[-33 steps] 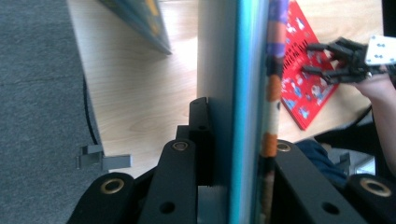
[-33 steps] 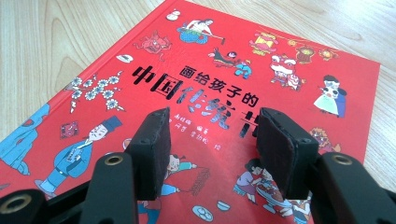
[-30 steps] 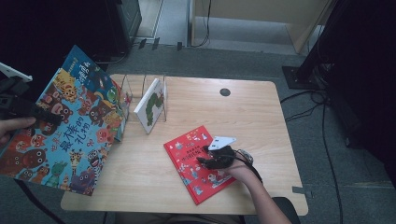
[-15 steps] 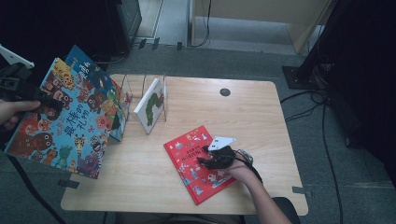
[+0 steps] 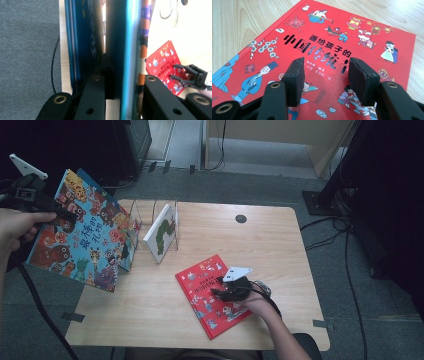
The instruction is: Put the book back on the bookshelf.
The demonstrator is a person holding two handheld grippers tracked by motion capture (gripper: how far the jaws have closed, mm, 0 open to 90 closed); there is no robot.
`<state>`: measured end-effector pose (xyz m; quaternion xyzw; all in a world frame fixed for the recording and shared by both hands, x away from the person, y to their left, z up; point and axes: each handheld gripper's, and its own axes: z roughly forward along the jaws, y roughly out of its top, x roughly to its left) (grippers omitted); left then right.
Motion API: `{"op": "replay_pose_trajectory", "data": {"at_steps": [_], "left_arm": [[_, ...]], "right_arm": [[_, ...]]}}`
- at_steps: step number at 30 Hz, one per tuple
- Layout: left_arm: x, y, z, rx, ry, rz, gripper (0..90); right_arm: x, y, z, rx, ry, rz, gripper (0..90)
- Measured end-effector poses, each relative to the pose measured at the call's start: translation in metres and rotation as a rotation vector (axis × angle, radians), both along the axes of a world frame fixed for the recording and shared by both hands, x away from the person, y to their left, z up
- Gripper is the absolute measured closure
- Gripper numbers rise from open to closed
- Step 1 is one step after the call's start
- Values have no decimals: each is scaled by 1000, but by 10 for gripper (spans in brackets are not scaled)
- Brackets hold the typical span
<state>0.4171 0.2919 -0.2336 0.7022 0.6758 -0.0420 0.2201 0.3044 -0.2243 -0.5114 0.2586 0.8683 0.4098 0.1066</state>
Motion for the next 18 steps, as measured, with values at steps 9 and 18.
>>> {"op": "replay_pose_trajectory", "data": {"at_steps": [9, 18], "left_arm": [[30, -14, -2, 19, 4, -24, 809], [47, -19, -19, 32, 27, -14, 810]], "right_arm": [[0, 0, 0, -1, -3, 1, 480], [-1, 0, 0, -1, -4, -7, 483]]}}
